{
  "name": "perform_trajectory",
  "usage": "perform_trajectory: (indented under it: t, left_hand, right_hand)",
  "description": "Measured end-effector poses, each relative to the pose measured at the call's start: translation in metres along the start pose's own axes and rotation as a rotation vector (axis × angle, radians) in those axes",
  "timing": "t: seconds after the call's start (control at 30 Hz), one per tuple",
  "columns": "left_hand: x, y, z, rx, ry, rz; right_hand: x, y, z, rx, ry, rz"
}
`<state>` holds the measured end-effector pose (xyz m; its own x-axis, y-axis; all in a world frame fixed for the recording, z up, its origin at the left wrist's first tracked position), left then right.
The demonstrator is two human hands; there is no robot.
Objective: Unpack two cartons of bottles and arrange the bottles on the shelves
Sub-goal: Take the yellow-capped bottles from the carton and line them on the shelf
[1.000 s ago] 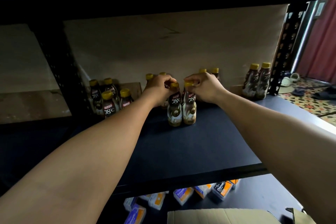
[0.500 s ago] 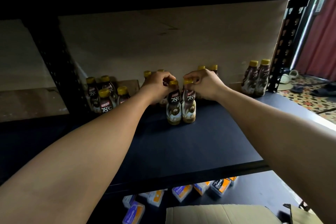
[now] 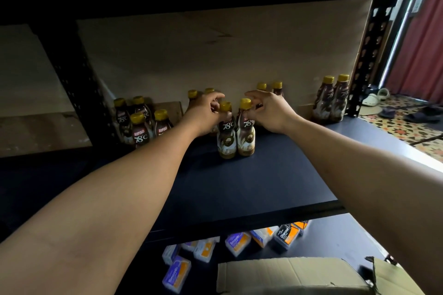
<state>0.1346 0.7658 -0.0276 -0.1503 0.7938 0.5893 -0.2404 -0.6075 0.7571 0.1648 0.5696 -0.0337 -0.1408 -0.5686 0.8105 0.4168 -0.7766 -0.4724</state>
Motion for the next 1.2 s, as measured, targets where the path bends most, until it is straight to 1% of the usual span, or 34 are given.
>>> perform_trajectory:
  t: [0.13, 0.23, 0.3, 0.37, 0.43, 0.53, 0.57, 0.63, 0.7, 0.73, 0.8, 0.93, 1.03, 1.1, 1.13, 1.2]
  left_hand:
    - [0.0, -0.007, -0.017, 0.05, 0.049, 0.059]
    - [-0.009, -0.012, -0.039, 0.082, 0.077, 0.004]
    - [-0.018, -0.017, -0.059, 0.109, 0.06, -0.038]
    - [-0.029, -0.021, -0.081, 0.12, 0.017, -0.016]
    - [-0.041, -0.022, -0.102, 0.138, -0.055, 0.014]
    - [-0.06, -0.016, -0.136, 0.178, -0.226, -0.004]
    - [-0.066, -0.011, -0.147, 0.177, -0.29, -0.011]
    - [-0.078, 0.0, -0.167, 0.141, -0.391, -0.012]
    - [-0.091, 0.007, -0.184, 0.099, -0.447, 0.005]
    - [-0.098, 0.007, -0.191, 0.093, -0.48, 0.01]
    - [-0.116, 0.003, -0.205, 0.093, -0.574, 0.029]
    - [-0.175, -0.035, -0.234, 0.104, -0.747, 0.141]
    - [-0.227, -0.085, -0.26, 0.188, -0.901, 0.219]
    - [-0.259, -0.115, -0.279, 0.243, -0.99, 0.217]
    - [-0.274, -0.127, -0.29, 0.261, -1.026, 0.209]
    - [-0.302, -0.151, -0.308, 0.32, -1.071, 0.186]
  right_hand:
    - [0.002, 0.007, -0.02, -0.036, -0.045, 0.0]
    - [0.003, 0.011, -0.047, -0.06, -0.066, 0.033]
    - [0.0, 0.014, -0.069, -0.078, -0.115, 0.033]
    - [-0.007, 0.02, -0.09, -0.104, -0.191, -0.009]
    - [-0.015, 0.023, -0.113, -0.109, -0.282, -0.091]
    - [-0.021, 0.022, -0.15, -0.079, -0.398, -0.181]
    - [-0.02, 0.019, -0.162, -0.062, -0.412, -0.184]
    - [-0.016, 0.011, -0.184, -0.014, -0.375, -0.191]
    - [-0.016, 0.009, -0.206, 0.019, -0.332, -0.175]
    - [-0.018, 0.009, -0.217, 0.023, -0.342, -0.156]
    - [-0.029, 0.016, -0.241, 0.029, -0.424, -0.13]
    - [-0.08, 0.068, -0.281, -0.019, -0.631, -0.185]
    - [-0.125, 0.115, -0.317, -0.078, -0.837, -0.158]
    - [-0.149, 0.146, -0.343, -0.132, -0.963, -0.183]
    - [-0.159, 0.159, -0.356, -0.165, -1.003, -0.198]
    - [-0.173, 0.185, -0.379, -0.194, -1.009, -0.204]
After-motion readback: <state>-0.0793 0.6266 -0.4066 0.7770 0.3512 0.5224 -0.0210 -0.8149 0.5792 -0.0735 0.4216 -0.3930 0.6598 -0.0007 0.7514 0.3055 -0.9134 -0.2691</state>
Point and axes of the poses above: each hand's wrist, its own z-axis towards the middle knuckle, its own x-axis out of the back of the hand, y = z × x, the point moved 4 cm from there along z, towards the middle knuckle, and after that the axes turned 8 degrees about -z, right-handed, at the moved point
